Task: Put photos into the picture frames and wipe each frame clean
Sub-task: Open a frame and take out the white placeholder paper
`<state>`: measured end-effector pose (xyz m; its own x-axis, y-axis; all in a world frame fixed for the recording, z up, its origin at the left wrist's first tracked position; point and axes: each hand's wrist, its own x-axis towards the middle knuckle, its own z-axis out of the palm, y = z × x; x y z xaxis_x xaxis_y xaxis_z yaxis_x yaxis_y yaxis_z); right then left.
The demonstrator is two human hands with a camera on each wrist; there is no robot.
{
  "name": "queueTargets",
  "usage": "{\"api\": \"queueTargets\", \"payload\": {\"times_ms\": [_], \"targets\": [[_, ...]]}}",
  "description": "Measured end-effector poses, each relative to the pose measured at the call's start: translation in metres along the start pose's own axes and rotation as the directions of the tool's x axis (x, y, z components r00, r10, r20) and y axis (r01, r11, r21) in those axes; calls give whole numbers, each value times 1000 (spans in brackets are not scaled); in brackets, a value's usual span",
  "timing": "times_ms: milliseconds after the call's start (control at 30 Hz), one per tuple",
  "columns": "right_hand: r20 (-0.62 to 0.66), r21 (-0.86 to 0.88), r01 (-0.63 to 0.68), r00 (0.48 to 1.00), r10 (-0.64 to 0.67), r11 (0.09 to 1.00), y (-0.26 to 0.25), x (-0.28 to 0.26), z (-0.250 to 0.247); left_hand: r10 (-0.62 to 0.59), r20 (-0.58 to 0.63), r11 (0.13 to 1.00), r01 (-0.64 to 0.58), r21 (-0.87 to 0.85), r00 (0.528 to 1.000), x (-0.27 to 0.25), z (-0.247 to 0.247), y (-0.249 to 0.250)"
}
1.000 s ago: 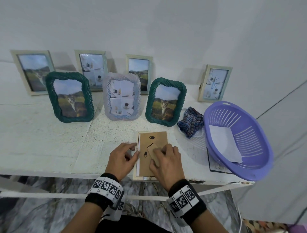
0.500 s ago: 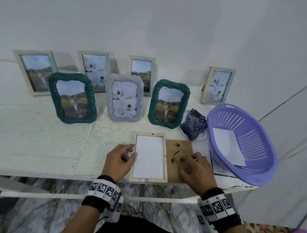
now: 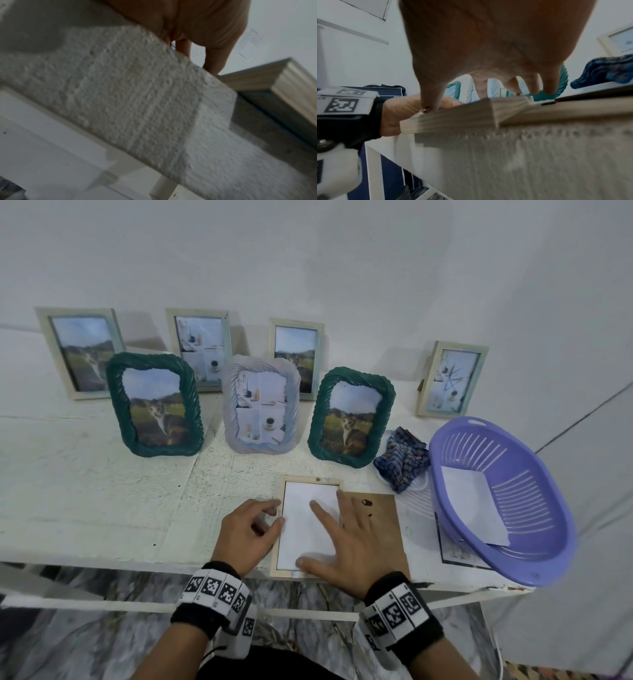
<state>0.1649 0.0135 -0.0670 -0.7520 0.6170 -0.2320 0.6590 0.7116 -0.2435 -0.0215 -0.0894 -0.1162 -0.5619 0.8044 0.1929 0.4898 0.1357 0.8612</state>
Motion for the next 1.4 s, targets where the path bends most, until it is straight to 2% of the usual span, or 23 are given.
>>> {"api": "queueTargets", "payload": {"times_ms": [67, 133, 300, 500, 700, 800, 867, 1033, 1133, 1200, 1333, 1367, 1400], "targets": [[80, 29, -10, 997, 8, 1000, -6, 9, 4, 7, 1, 1000, -7, -11, 1000, 0, 0, 0], [106, 27, -20, 994, 17, 999, -8, 18, 8, 2, 0, 1000, -2, -23, 1000, 0, 0, 0], [140, -38, -30, 989, 35, 999, -3, 27, 9, -30, 8, 999, 30, -42, 1000, -1, 0, 0], [172, -3, -47, 984, 47, 999, -6, 30, 7, -44, 21, 998, 45, -49, 999, -1, 0, -2], [81, -46, -32, 996, 36, 998, -5, 27, -6, -15, 17, 999, 16, -48, 1000, -1, -2, 1], [59, -9, -18, 998, 18, 1000, -6, 20, -11, 6, -4, 1000, -6, -23, 1000, 0, -3, 4], [-1, 38, -13, 1000, 13, 999, -7, 13, -17, 4, -20, 1000, -4, -30, 1000, 0, -3, 6], [-140, 159, 6, 990, 17, 987, -5, -8, -26, -68, -99, 981, 49, -186, 993, -2, -11, 23], [-198, 197, 7, 980, 33, 980, -5, -17, -23, -89, 73, 932, 109, -347, 993, -2, -12, 55], [-245, 234, 34, 969, 25, 972, -6, -23, -19, -65, 173, 927, 124, -353, 983, -3, -5, 68], [-453, 416, 131, 888, 81, 900, 2, -29, -7, -98, 157, 939, 144, -314, 983, -1, 10, 67], [-469, 496, 147, 875, 121, 856, 5, -29, -4, -118, 144, 942, 157, -298, 982, -1, 12, 66], [-467, 609, 196, 872, 148, 769, 6, -29, -3, -134, 134, 951, 166, -261, 982, -2, 14, 67]]}}
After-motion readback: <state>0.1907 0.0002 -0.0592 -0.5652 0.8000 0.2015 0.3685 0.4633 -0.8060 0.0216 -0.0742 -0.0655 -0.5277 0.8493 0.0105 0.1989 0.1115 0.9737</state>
